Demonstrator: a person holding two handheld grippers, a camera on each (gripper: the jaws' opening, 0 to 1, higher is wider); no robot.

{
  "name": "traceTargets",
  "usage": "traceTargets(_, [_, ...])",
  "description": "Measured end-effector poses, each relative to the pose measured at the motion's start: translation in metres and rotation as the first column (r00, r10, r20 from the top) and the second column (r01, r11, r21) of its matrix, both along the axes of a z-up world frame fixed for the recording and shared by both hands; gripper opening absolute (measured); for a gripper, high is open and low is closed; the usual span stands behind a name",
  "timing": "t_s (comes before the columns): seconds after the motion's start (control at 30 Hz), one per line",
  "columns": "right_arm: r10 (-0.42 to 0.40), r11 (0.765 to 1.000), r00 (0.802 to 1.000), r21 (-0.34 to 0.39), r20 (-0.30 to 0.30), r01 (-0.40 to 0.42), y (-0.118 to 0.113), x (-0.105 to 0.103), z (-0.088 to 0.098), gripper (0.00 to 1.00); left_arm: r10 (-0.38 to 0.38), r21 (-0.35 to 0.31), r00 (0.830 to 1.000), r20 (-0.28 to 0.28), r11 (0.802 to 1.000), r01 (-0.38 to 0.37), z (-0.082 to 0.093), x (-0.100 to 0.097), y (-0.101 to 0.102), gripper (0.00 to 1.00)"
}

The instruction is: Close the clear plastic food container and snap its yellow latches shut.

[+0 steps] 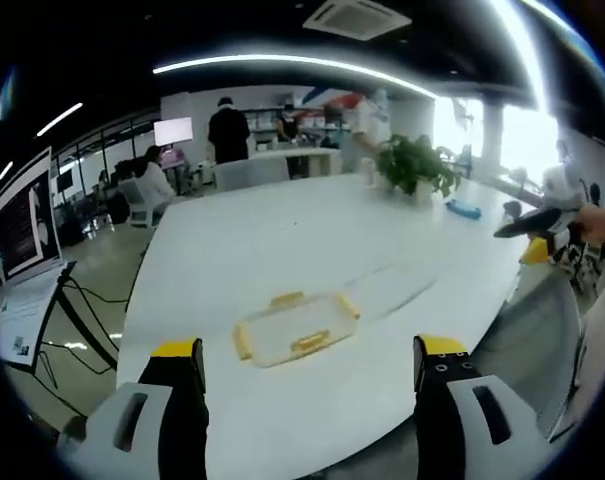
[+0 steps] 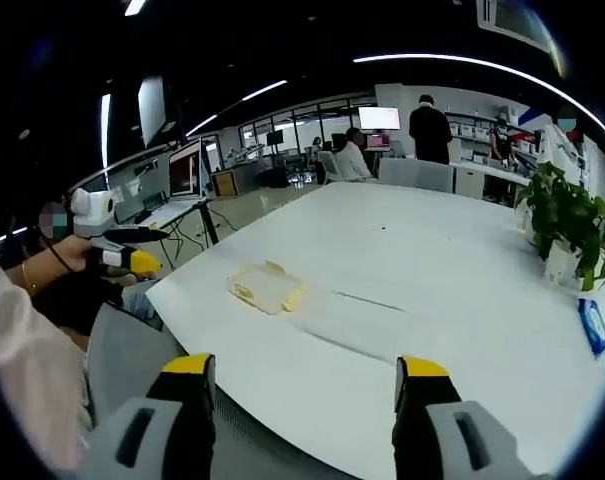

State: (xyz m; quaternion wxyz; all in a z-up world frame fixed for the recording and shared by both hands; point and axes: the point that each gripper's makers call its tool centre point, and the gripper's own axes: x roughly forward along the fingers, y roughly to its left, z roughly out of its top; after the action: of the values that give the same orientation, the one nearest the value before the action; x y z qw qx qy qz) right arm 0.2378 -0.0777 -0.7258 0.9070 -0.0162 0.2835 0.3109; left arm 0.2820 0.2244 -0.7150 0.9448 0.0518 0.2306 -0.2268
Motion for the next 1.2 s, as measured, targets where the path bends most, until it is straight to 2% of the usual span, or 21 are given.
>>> traceTargets(0.1, [-0.006, 0.999, 1.000, -0.034, 0.007, 0.006, -0.011, 0.006, 0.001, 0.73, -0.004, 0.004, 1.000, -0.001, 1.000, 0.004, 0.000, 0.002, 0.000, 0.84])
traceTargets(0.27, [-0.037, 0.999, 0.999, -0.011, 0.024, 0.037, -0.019, 0.015, 0.008, 0.73, -0.009, 0.004, 1.000, 0.003, 1.000, 0.009, 0.002, 0.007, -0.002, 0.84])
traceTargets(0.67, [-0.026, 1.000, 1.000, -0.016, -0.002, 0.026, -0.017, 0.014, 0.000, 0.73, -0.018, 0.011, 1.000, 0.012, 1.000, 0.018, 0.005, 0.019, -0.005, 0.83])
traceTargets(1.2, [-0.027, 1.000, 0.999, -0.015, -0.024, 0.026, -0.013, 0.016, -0.006, 0.73, -0.031, -0.007, 0.999, -0.007, 0.999, 0.031, -0.001, 0.020, -0.019, 0.83])
